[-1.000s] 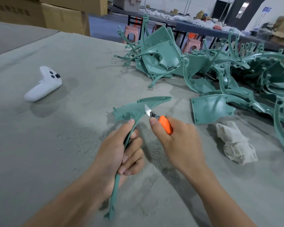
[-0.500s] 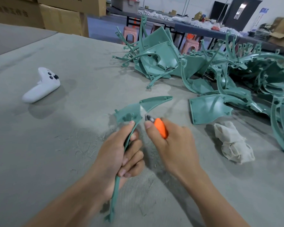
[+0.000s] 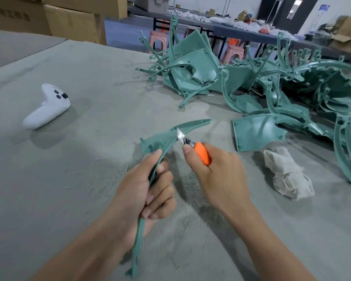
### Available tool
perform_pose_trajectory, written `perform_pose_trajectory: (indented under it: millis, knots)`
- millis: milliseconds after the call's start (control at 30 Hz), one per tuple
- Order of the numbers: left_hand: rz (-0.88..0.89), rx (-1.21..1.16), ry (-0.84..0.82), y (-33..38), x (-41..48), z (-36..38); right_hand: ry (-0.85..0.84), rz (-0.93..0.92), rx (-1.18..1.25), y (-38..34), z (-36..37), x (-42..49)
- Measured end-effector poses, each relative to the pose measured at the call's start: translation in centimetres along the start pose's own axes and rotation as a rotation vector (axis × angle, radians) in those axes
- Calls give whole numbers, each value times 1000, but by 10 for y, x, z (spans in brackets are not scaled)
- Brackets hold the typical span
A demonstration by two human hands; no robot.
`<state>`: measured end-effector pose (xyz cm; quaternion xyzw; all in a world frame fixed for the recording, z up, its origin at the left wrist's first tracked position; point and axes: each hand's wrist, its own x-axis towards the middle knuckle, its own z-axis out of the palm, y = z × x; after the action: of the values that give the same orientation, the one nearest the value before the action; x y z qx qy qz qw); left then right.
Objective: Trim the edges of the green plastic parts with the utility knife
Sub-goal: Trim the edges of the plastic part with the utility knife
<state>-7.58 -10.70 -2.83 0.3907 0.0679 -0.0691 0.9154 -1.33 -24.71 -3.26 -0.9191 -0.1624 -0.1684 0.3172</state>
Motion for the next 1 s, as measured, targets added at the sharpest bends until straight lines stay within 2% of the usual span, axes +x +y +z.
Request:
perform_pose_trajectory:
  millis: [233, 433, 633, 700, 800, 900, 1000]
  knots:
    - [-12, 27, -36, -3, -7, 1, 63, 100, 4, 22, -9, 13]
    - [-2, -19, -18, -1, -4, 2, 24, -45, -3, -4, 5, -5]
    - [0, 54, -72, -2, -6, 3, 123, 170, 15, 42, -18, 24]
    - [43, 148, -73, -1, -7, 4, 195, 200, 87, 48, -25, 28]
    - [142, 306, -59, 1, -8, 5, 306, 225, 411, 42, -34, 27]
    - [181, 397, -60, 2, -9, 6, 125, 128, 709, 28, -36, 22]
    - [183, 449, -88, 2, -10, 7, -87, 52, 770, 21, -33, 19]
